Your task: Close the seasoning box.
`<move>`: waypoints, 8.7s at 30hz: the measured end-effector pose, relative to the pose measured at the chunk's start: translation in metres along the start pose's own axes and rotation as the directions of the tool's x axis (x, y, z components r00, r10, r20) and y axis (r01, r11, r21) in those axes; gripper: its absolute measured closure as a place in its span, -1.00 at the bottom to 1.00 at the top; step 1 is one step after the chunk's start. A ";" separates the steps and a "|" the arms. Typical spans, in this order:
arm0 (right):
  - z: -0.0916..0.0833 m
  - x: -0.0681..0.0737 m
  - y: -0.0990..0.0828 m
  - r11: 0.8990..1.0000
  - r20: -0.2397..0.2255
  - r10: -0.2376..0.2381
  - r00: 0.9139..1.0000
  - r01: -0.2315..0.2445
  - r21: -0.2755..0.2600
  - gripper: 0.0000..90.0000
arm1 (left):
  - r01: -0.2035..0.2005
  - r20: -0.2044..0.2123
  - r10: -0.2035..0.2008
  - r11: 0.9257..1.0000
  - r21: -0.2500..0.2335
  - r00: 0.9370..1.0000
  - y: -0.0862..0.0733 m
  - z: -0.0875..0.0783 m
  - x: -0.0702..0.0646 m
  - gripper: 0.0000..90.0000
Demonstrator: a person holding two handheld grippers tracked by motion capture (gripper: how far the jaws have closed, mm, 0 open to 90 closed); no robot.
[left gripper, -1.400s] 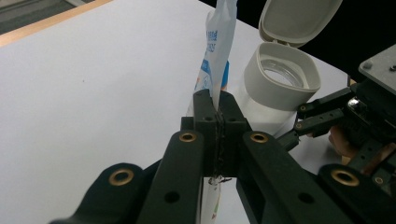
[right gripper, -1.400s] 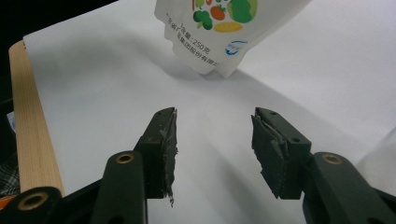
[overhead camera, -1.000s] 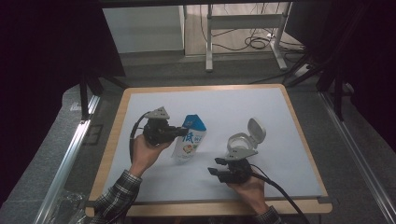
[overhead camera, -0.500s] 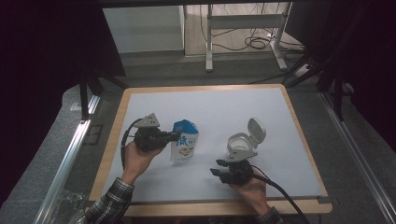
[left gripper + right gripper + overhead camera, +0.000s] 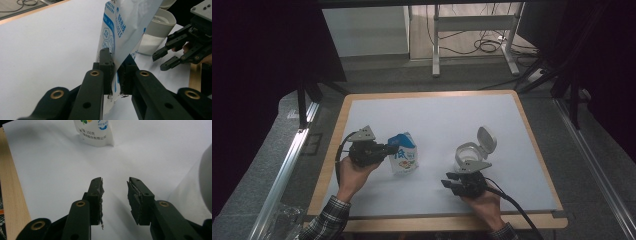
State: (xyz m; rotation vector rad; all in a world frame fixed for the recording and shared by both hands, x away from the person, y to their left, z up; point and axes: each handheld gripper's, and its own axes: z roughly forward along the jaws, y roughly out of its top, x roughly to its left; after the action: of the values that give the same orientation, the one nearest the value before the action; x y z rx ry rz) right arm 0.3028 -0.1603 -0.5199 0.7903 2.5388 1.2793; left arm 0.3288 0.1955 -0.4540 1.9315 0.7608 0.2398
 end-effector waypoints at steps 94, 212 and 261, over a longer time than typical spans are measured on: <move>-0.100 -0.077 -0.008 0.981 0.246 0.181 0.952 -0.158 -0.109 0.98 | 0.095 -0.272 -0.022 0.961 0.258 0.962 -0.101 0.031 -0.017 -0.95; -0.035 -0.036 -0.021 0.994 0.071 0.099 0.993 -0.095 -0.060 0.99 | 0.095 -0.274 -0.023 0.963 0.254 0.962 -0.101 0.031 -0.017 -0.94; -0.062 -0.031 -0.017 0.998 0.160 0.066 0.985 -0.062 -0.027 0.21 | 0.095 -0.274 -0.023 0.962 0.255 0.962 -0.101 0.031 -0.017 -0.94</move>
State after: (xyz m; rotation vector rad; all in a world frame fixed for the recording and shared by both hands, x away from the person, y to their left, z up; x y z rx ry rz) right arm 0.2981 -0.2281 -0.4975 0.9377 2.3865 1.2076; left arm 0.2897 0.1926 -0.5533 2.1509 1.0750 0.3851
